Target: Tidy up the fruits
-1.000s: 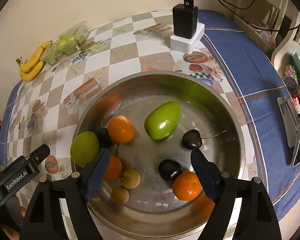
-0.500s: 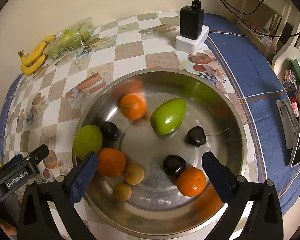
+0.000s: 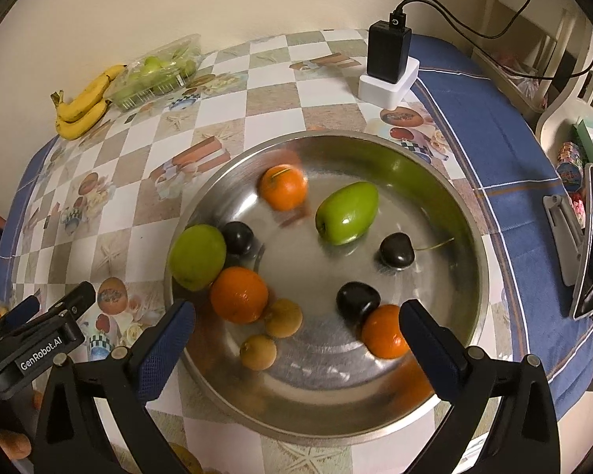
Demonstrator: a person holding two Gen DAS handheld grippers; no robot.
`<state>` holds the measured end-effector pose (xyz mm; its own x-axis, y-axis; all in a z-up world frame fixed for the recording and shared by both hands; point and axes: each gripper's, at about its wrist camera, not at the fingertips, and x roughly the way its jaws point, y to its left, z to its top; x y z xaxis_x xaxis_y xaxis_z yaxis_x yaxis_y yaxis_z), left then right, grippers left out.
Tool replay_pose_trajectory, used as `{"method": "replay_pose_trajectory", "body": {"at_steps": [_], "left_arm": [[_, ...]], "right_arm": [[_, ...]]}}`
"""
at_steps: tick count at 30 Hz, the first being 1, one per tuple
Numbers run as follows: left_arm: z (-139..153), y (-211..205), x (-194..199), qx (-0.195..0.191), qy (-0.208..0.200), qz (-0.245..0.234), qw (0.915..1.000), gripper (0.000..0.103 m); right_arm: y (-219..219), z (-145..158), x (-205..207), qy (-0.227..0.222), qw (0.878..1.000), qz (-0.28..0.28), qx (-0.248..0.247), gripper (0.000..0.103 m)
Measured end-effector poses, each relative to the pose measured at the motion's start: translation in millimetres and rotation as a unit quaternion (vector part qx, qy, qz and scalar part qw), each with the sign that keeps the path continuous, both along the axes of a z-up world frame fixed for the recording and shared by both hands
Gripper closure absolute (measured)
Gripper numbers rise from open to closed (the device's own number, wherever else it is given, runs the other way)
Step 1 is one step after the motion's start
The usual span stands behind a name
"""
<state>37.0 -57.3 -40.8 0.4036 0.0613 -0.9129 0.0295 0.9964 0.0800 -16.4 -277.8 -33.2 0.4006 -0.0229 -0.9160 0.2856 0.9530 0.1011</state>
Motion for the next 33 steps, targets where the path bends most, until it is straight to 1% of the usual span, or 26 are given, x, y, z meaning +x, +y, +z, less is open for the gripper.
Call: {"method": "replay_pose_trajectory", "body": {"at_steps": [4,7,11,15,17,26,33], "left_arm": [[4,0,-9,0.034,-0.001,-0.001,0.9994,0.000],[9,0,-16,0.045,-0.005,-0.008,0.9989,0.000],[12,2,-24,0.046,0.001,-0.015,0.9988,0.000],[15,7,-29,0.046,0.003,-0.009,0.9989,0.000],[19,9,-32,0.041,0.000,-0.009,0.9991,0.000],[29,11,-40,0.045,-0.006,-0.014,0.9989,0.000],[32,10,-44,0.037,0.003,-0.029,0.9989,0.000]], "right_arm": [[4,3,-7,-0.004,1.000,0.001,0.000,0.000],[7,6,-13,-0.006,1.000,0.003,0.000,0.000],[10,7,-18,-0.007,1.000,0.005,-0.003,0.000],[13,10,-23,-0.008,1.000,0.009,-0.009,0.000],[15,12,-25,-0.009,1.000,0.013,-0.014,0.000],[19,19,-34,-0.016,0.999,0.015,-0.028,0.000],[19,22,-40,-0.021,0.999,0.011,-0.034,0.000]]}}
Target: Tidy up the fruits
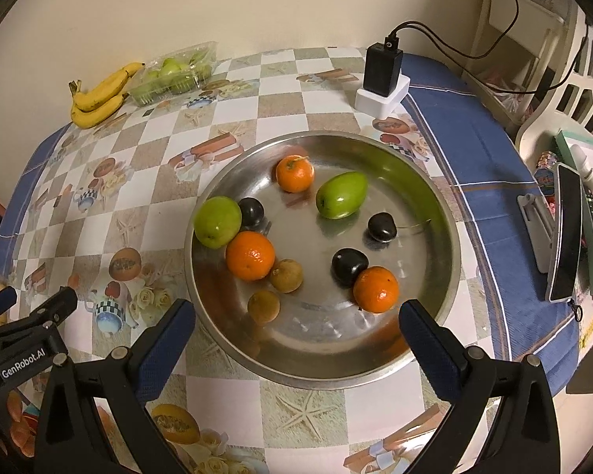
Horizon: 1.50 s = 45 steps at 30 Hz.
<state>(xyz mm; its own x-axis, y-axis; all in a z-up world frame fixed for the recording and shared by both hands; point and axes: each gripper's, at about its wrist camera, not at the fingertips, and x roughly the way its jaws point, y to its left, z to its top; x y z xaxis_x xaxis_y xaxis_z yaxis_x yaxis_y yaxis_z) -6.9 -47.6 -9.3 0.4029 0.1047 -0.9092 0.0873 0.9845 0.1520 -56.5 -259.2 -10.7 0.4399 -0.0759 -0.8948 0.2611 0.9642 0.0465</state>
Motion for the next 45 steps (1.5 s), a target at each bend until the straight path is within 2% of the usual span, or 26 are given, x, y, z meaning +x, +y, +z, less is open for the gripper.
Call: {"method": "replay_pose_trajectory", "body": {"at_steps": [11,25,45], "left_arm": [[4,9,-1,-0.027,-0.001,0.007,0.9996,0.000],[-6,11,3,-0.027,0.012,0.008,0.9995,0.000],[-5,7,2,-0.021,0.010,0.004,0.9997,0.000]], "right_arm": [[-3,5,-4,-0.007,1.000,-0.006,-0.002,0.000],[-2,2,0,-0.006,1.000,-0.004,-0.002,0.000],[-1,0,0,-0.006,1.000,-0.005,-0.001,0.000]]}}
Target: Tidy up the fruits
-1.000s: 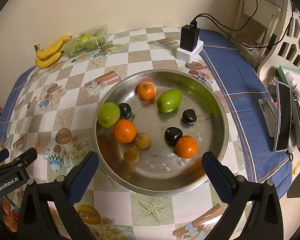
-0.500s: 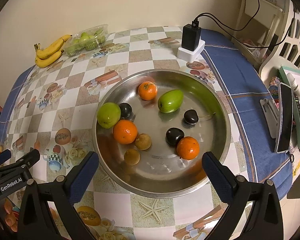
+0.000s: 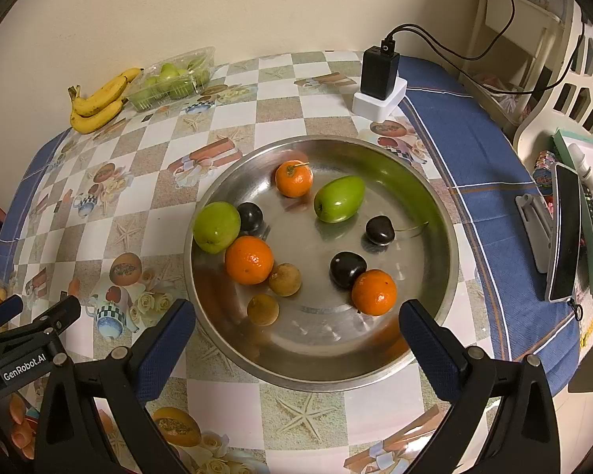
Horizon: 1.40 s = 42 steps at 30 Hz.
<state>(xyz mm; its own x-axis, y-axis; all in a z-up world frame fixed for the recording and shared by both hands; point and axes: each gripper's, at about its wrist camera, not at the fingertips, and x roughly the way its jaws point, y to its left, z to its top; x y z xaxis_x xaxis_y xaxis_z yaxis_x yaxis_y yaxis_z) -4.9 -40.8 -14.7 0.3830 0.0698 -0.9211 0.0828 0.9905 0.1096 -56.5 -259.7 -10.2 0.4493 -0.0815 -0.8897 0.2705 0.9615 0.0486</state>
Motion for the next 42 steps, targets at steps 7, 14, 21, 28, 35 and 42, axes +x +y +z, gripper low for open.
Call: {"method": "replay_pose_trajectory", "body": {"at_steps": [7,14,21,28,35,42], "left_arm": [[-0.8,0.9,0.1,0.001,0.003,-0.001,1.0000,0.000],[-1.6,1.1,0.7,0.000,0.004,-0.001,1.0000,0.000],[-1.7,1.2,0.8,0.001,0.004,-0.002,1.0000,0.000],[-2.0,1.5,0.5,0.000,0.005,0.000,1.0000,0.000],[-2.4,1.8,0.7,0.000,0.006,0.001,1.0000,0.000],[-2.6,2.2,0.9,0.000,0.006,0.001,1.0000,0.000]], "right_arm": [[1.6,-0.7,0.4,0.001,1.000,0.001,0.001,0.000],[2.3,-1.4,0.9,0.002,1.000,0.003,0.000,0.000],[2.1,-1.8,1.0,0.003,1.000,0.003,0.001,0.000],[2.3,-2.2,1.2,0.005,1.000,0.004,0.000,0.000],[2.6,-3.4,1.1,0.008,1.000,0.005,0.000,0.000],[2.6,-4.4,1.3,0.009,1.000,0.005,0.000,0.000]]}}
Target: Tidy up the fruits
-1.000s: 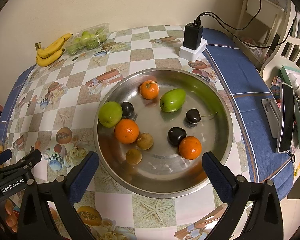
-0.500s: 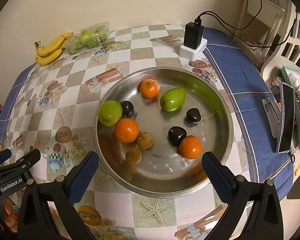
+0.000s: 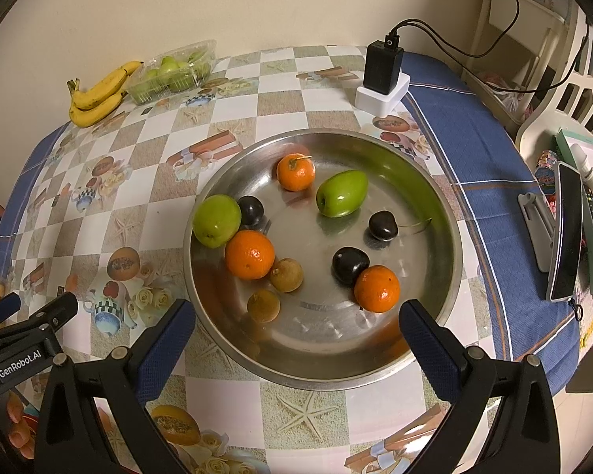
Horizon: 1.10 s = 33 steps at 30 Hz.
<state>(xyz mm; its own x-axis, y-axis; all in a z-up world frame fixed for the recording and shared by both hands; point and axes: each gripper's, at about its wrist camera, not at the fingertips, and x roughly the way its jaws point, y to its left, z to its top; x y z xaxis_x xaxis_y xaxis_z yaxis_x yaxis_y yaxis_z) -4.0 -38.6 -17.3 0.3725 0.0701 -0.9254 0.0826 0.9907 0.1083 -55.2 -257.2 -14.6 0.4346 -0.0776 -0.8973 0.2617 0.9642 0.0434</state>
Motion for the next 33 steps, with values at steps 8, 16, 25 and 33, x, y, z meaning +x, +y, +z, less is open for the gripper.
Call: {"method": "replay_pose_trajectory", "body": {"at_steps": [8,16,25,33], "left_arm": [[-0.4,0.3,-0.1,0.000,0.001,0.000,1.0000,0.000],[-0.4,0.4,-0.1,0.000,0.001,0.000,1.0000,0.000],[-0.5,1.0,0.0,0.000,0.001,0.000,1.0000,0.000],[-1.2,1.4,0.2,-0.001,0.002,0.001,1.0000,0.000]], "right_arm": [[-0.2,-1.7,-0.1,0.003,1.000,0.003,0.000,0.000],[-1.1,-1.6,1.6,0.006,1.000,0.004,0.001,0.000],[-0.9,-3.0,1.7,0.008,1.000,0.004,0.001,0.000],[-1.8,-4.7,1.5,0.011,1.000,0.002,0.002,0.000]]}}
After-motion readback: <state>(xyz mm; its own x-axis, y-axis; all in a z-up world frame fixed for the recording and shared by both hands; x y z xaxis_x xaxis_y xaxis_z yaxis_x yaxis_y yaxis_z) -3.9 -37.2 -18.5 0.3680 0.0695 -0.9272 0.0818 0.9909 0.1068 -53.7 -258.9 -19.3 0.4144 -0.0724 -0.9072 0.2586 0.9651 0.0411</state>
